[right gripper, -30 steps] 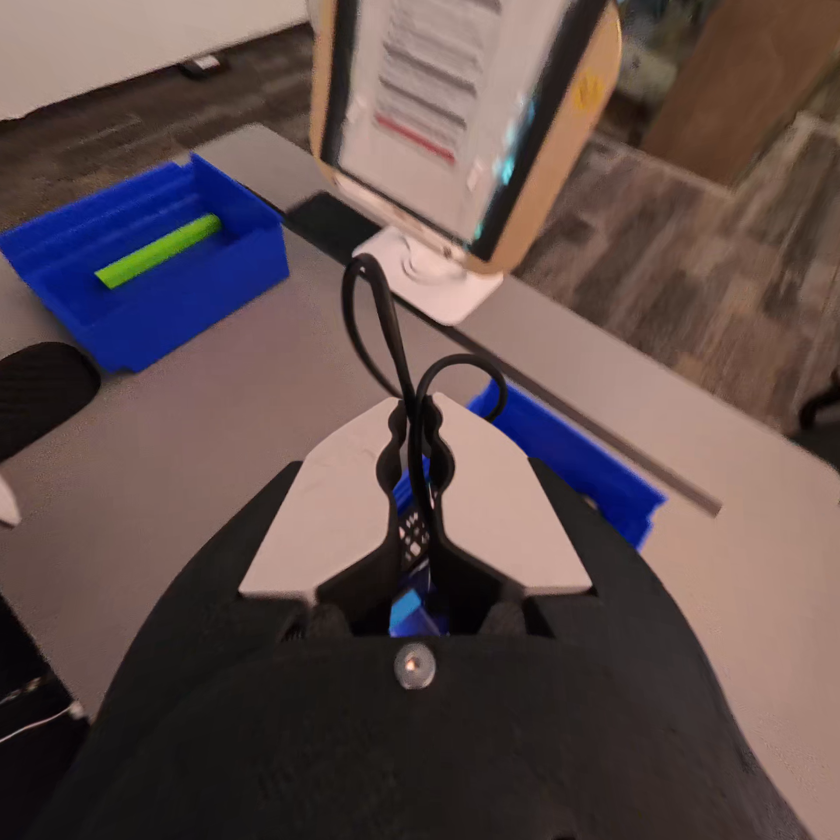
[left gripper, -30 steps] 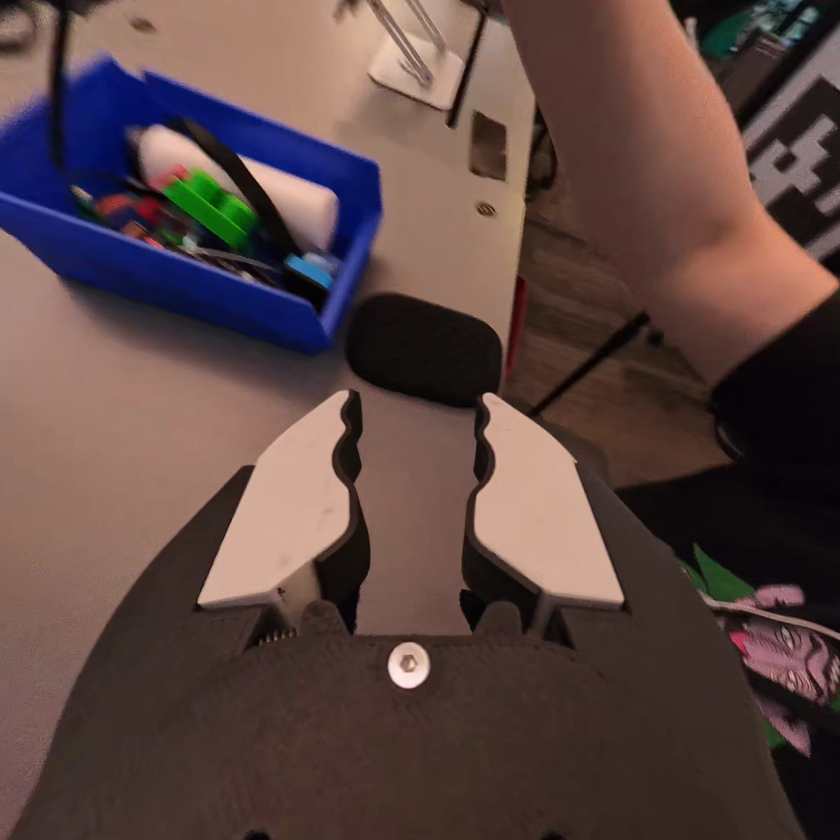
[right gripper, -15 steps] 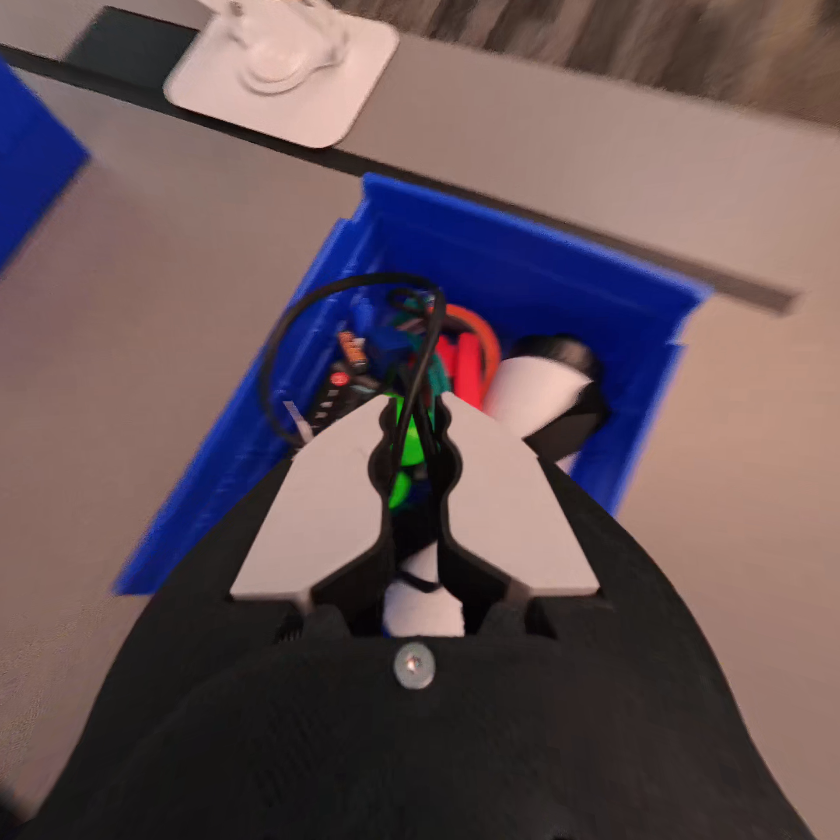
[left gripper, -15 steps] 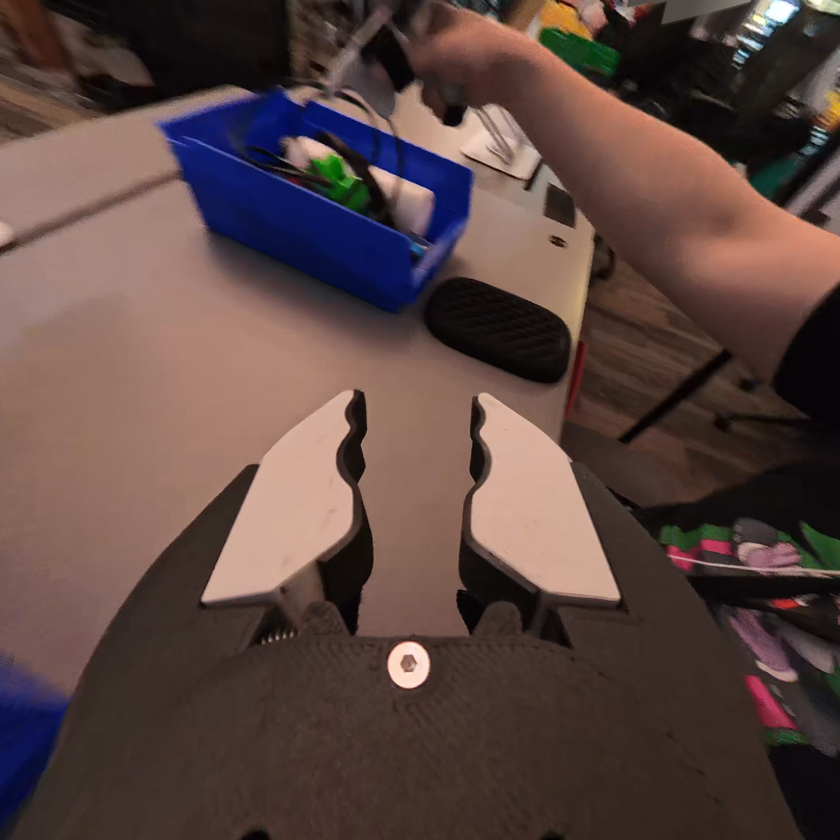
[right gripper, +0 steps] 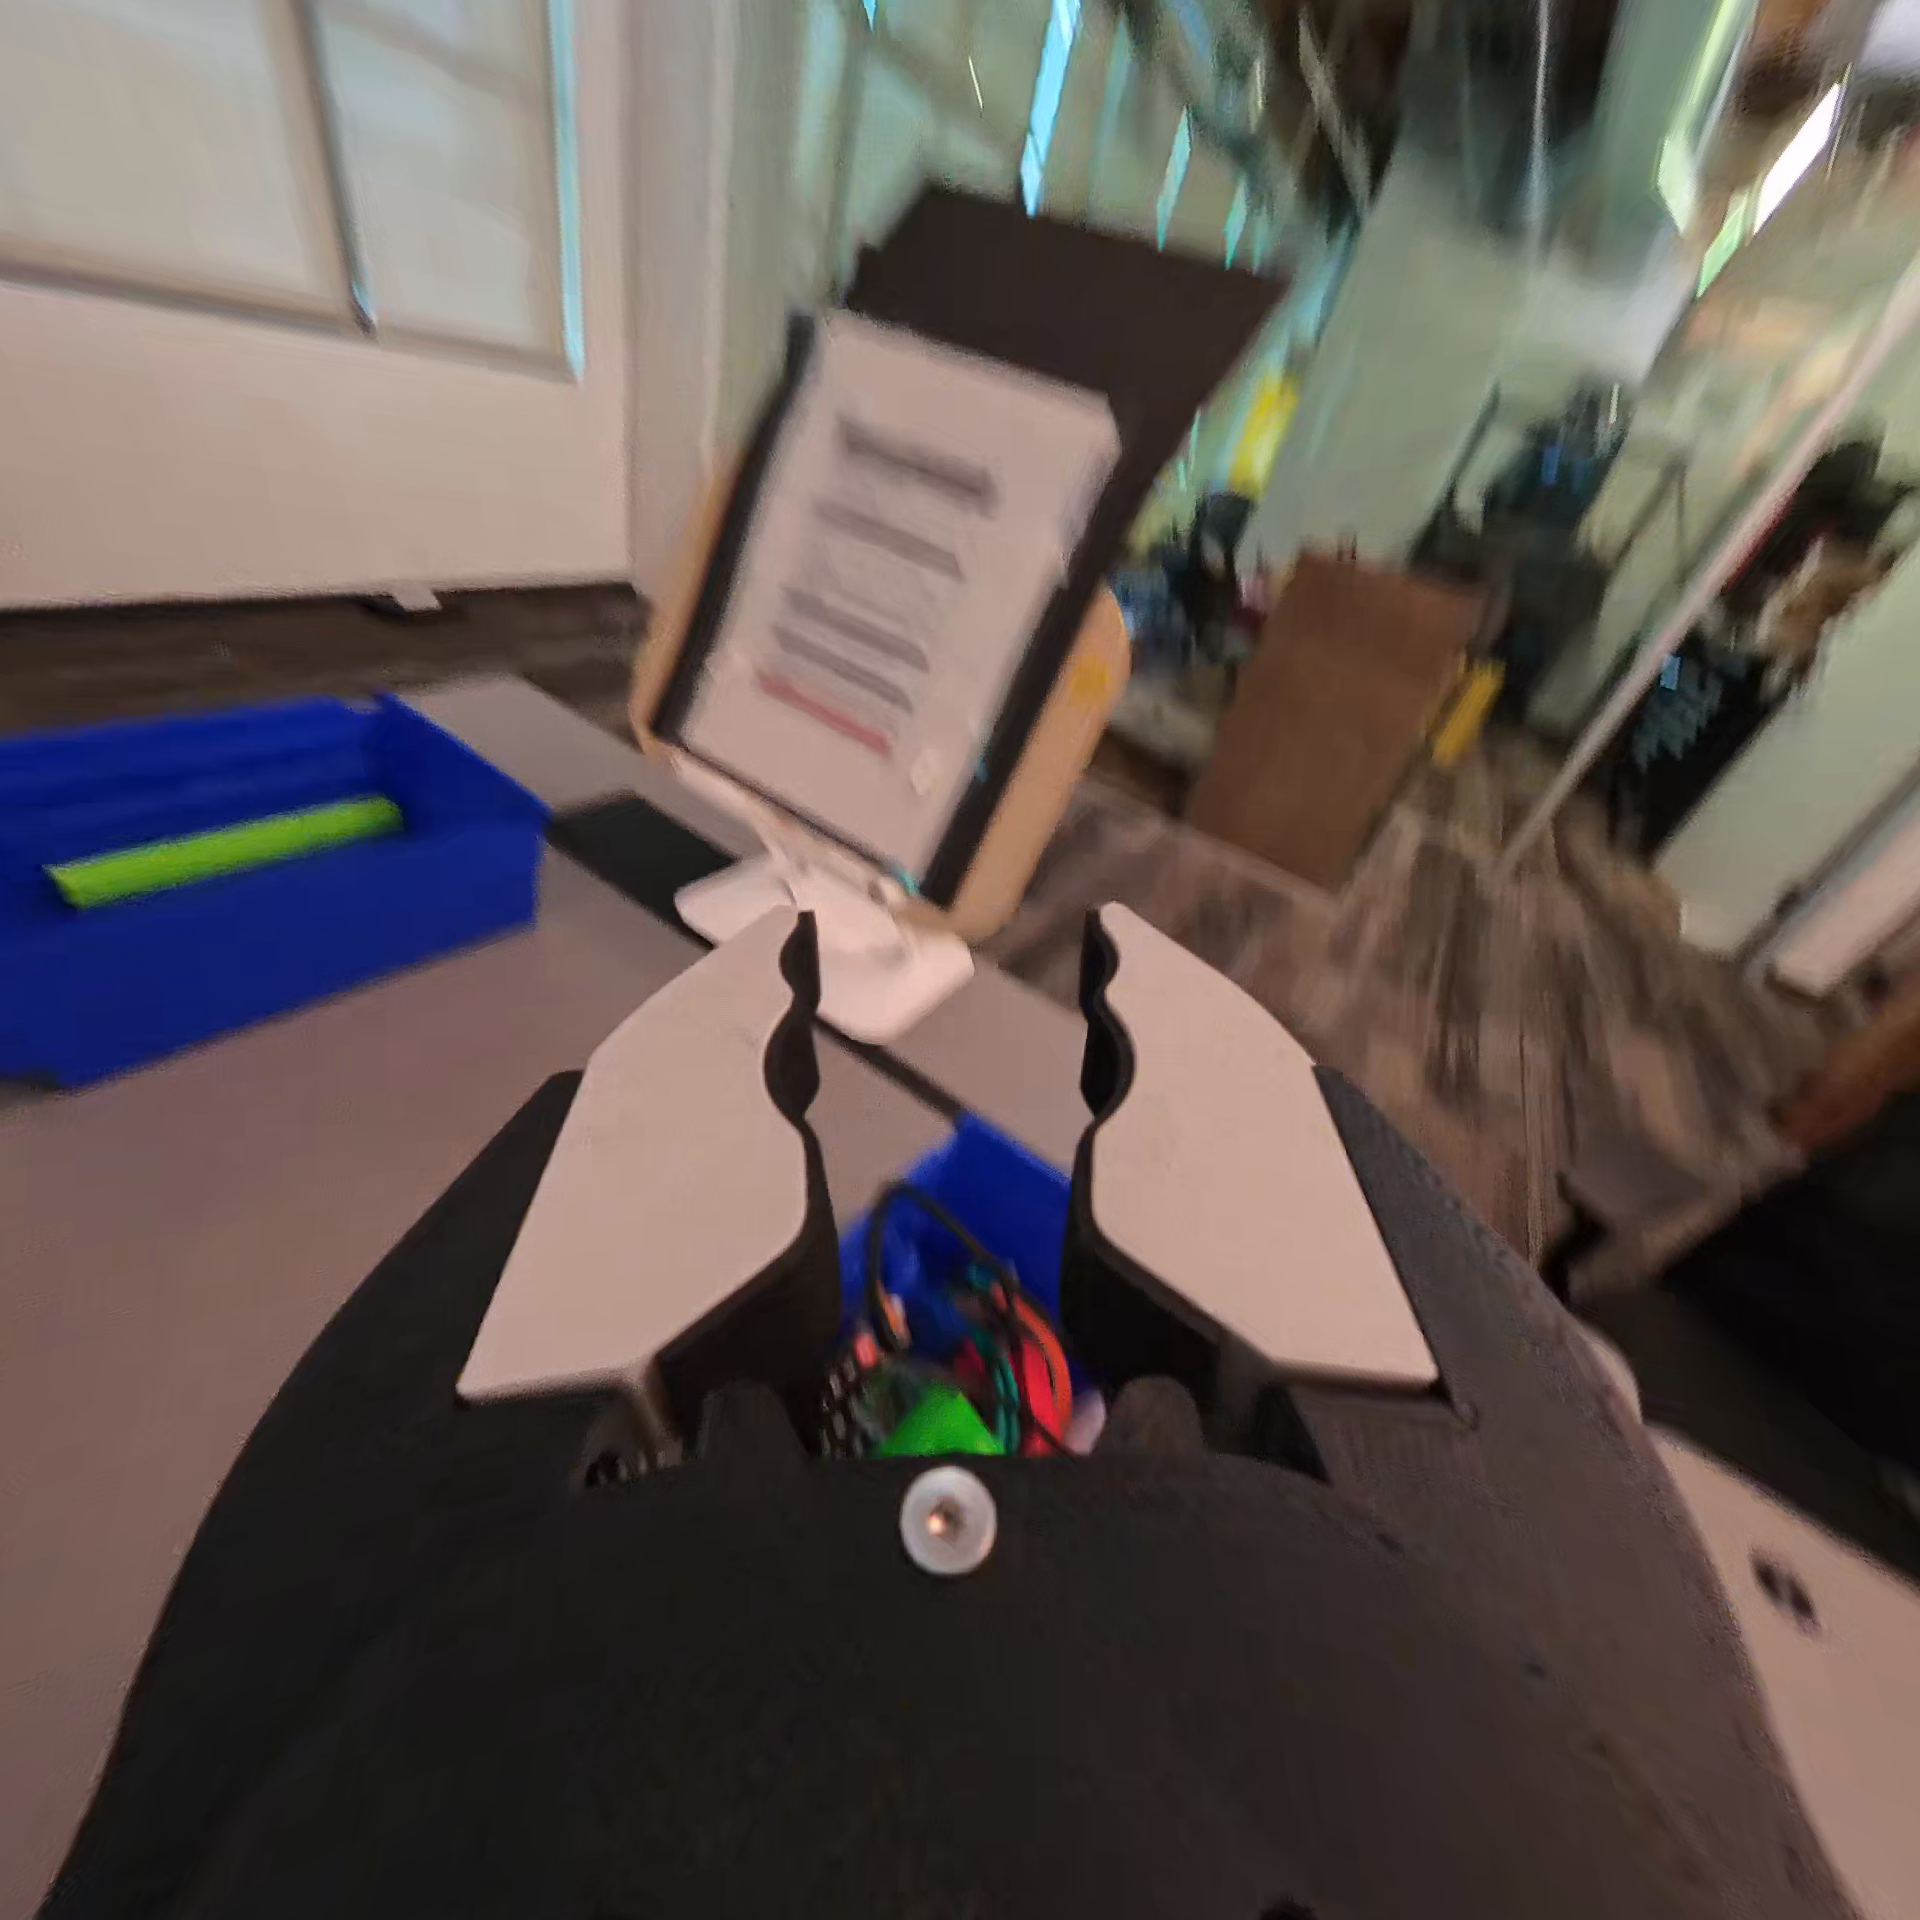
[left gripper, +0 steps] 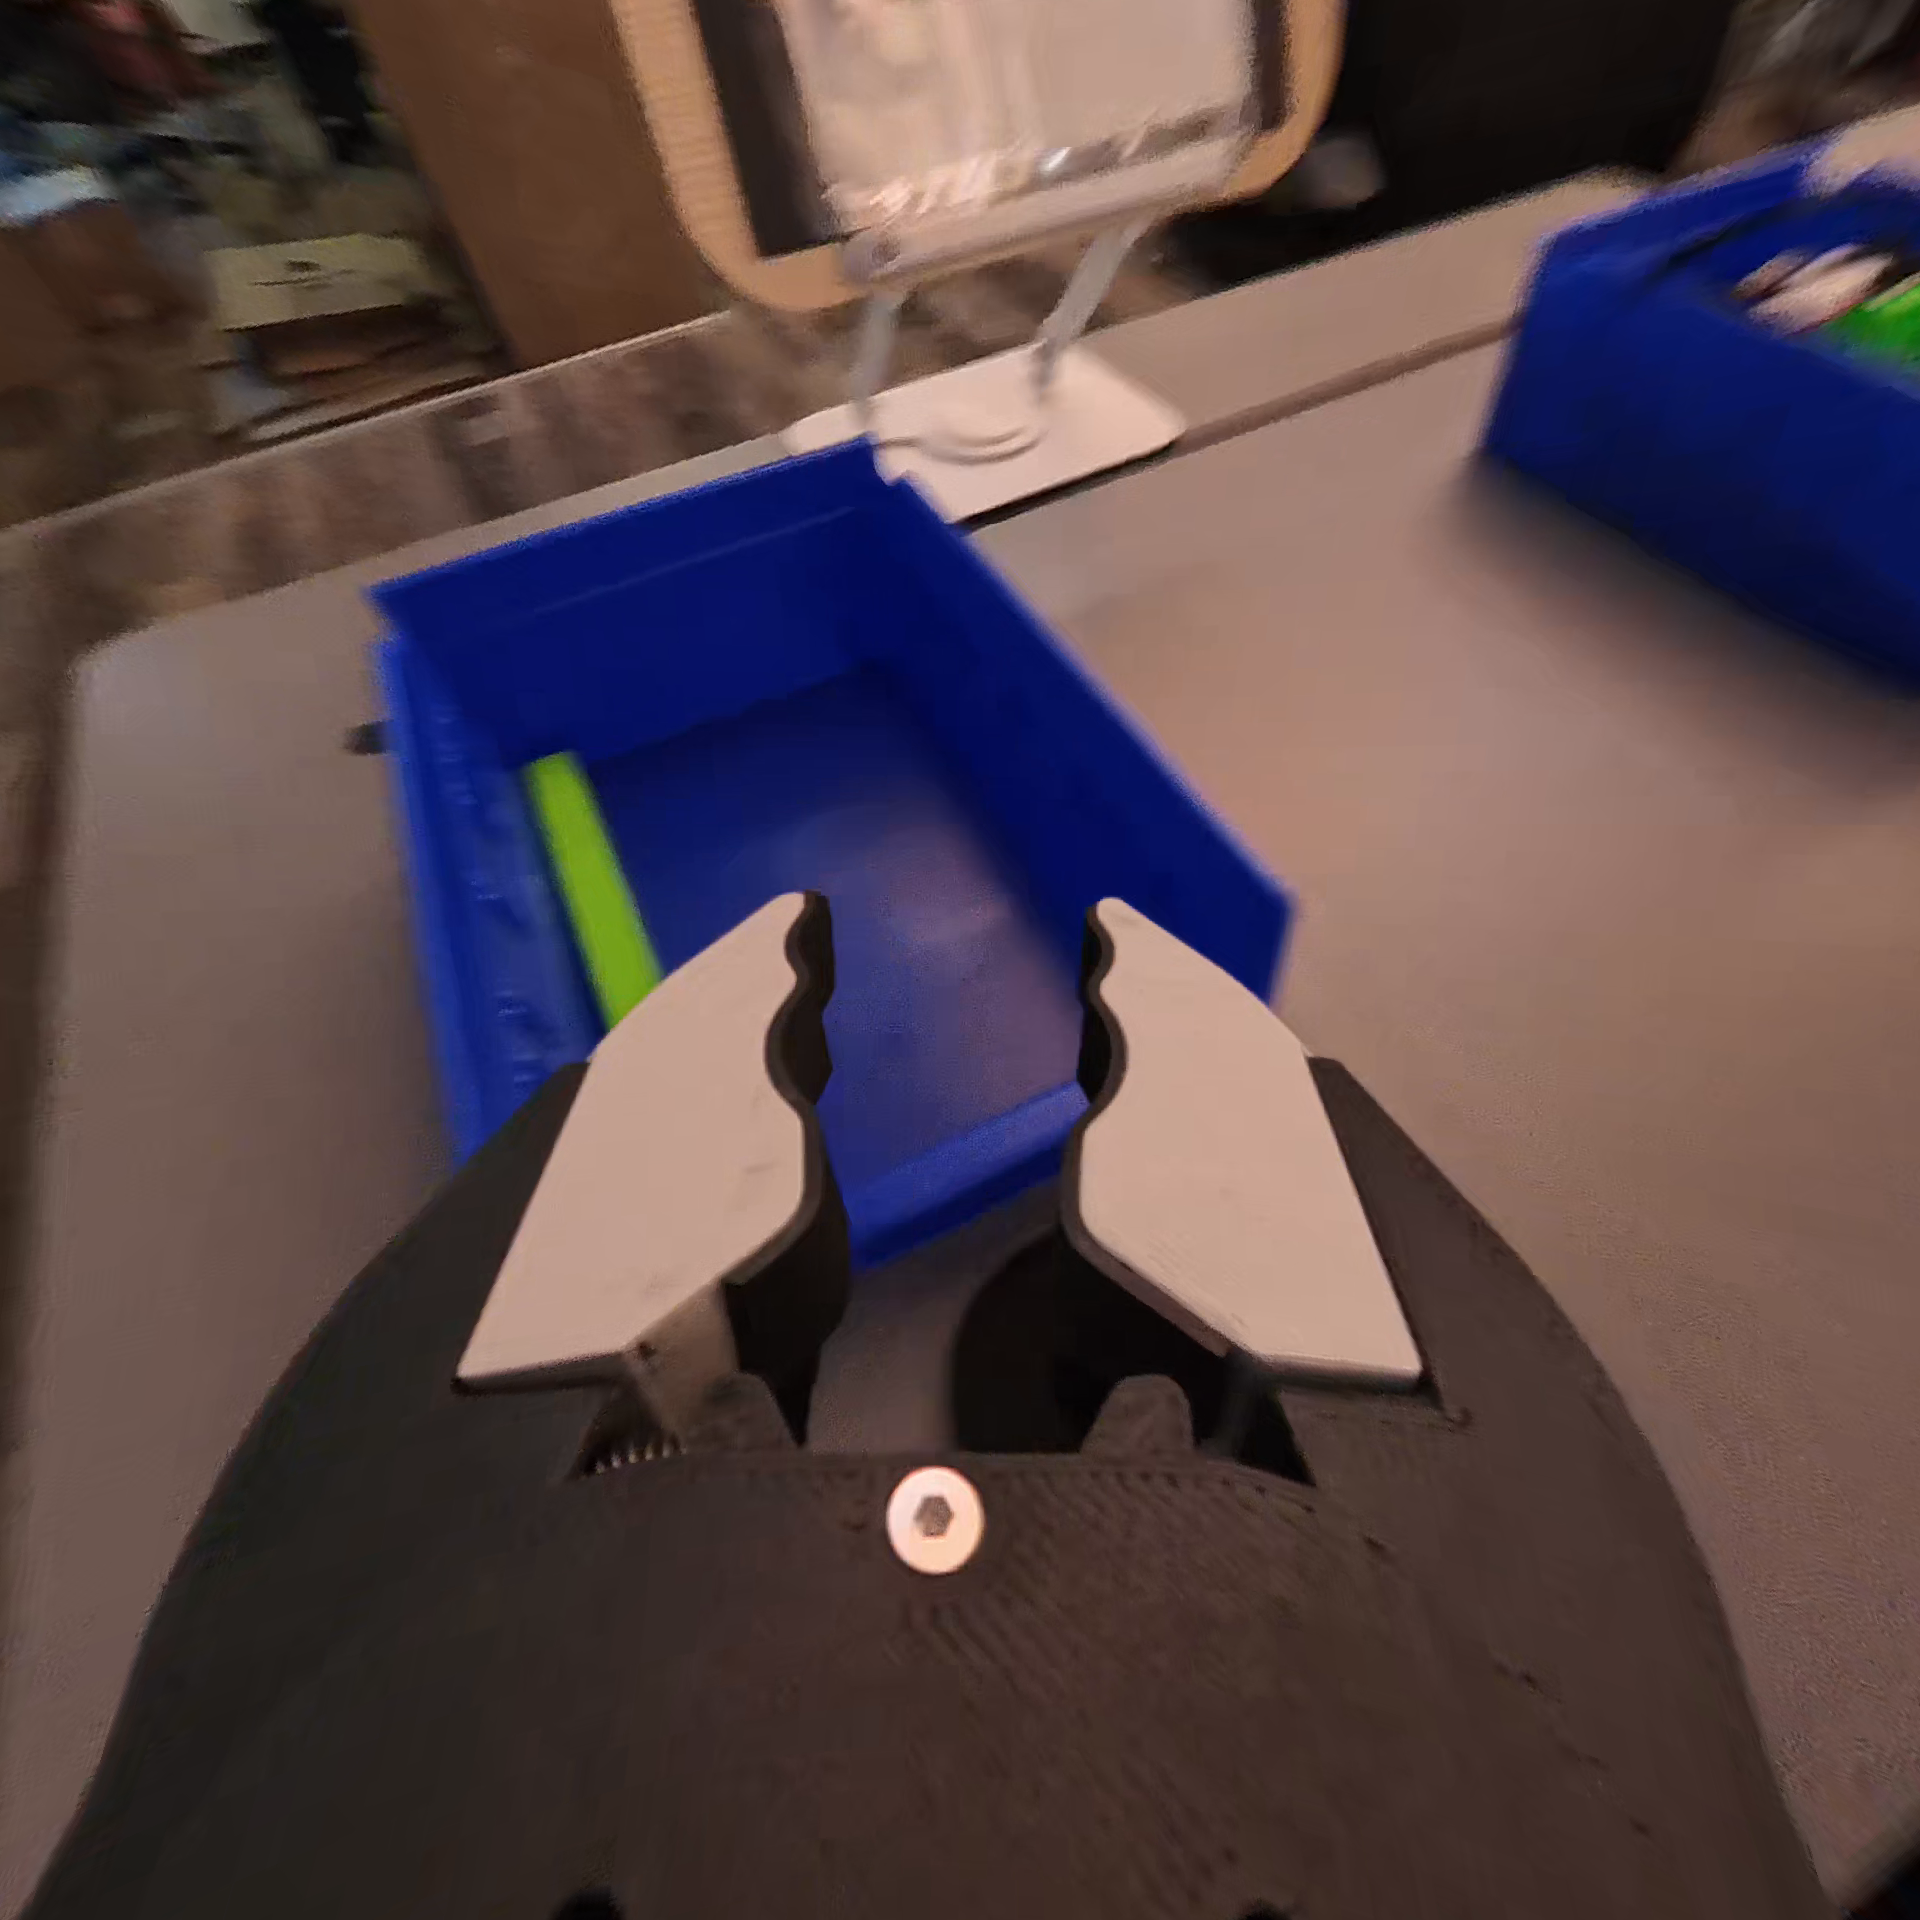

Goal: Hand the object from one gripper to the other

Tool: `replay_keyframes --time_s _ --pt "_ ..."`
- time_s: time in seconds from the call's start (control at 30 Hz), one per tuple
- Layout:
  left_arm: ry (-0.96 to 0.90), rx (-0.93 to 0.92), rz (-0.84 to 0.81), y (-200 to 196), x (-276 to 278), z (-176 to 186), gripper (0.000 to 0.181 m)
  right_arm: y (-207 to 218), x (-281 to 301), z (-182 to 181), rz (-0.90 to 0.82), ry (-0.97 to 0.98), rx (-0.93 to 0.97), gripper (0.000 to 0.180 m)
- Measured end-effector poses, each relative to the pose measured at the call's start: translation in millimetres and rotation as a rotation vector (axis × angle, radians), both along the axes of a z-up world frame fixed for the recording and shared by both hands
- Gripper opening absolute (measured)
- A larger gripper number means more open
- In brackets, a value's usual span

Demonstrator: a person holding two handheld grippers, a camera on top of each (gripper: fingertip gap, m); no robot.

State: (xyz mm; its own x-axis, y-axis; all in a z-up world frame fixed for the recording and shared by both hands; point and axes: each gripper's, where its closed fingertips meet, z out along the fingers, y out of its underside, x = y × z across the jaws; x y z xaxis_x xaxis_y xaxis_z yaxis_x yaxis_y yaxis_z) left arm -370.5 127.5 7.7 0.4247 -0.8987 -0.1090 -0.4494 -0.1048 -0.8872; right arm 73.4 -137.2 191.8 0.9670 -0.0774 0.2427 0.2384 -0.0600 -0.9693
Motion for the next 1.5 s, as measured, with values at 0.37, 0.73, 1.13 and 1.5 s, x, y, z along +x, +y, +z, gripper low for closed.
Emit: replay_keyframes --time_s 0.37,0.73,1.13,1.5 --pt "0.679 -0.037 0.340 99.1 9.0 -95.9 0.042 -5.6 -159.2 27.4 0.282 -0.252 0.201 0.048" --pt "0.686 -0.251 0.336 110.7 30.1 -120.0 0.071 39.3 -190.3 -6.2 0.405 -0.160 0.020 0.048" --pt "0.730 -0.404 0.288 132.0 39.4 -127.4 0.072 100.8 -232.3 -29.0 0.497 -0.172 -0.106 0.048" --pt "0.808 -0.409 0.331 136.4 34.7 -141.5 0.074 96.2 -215.8 -56.1 0.557 -0.113 -0.179 0.048"
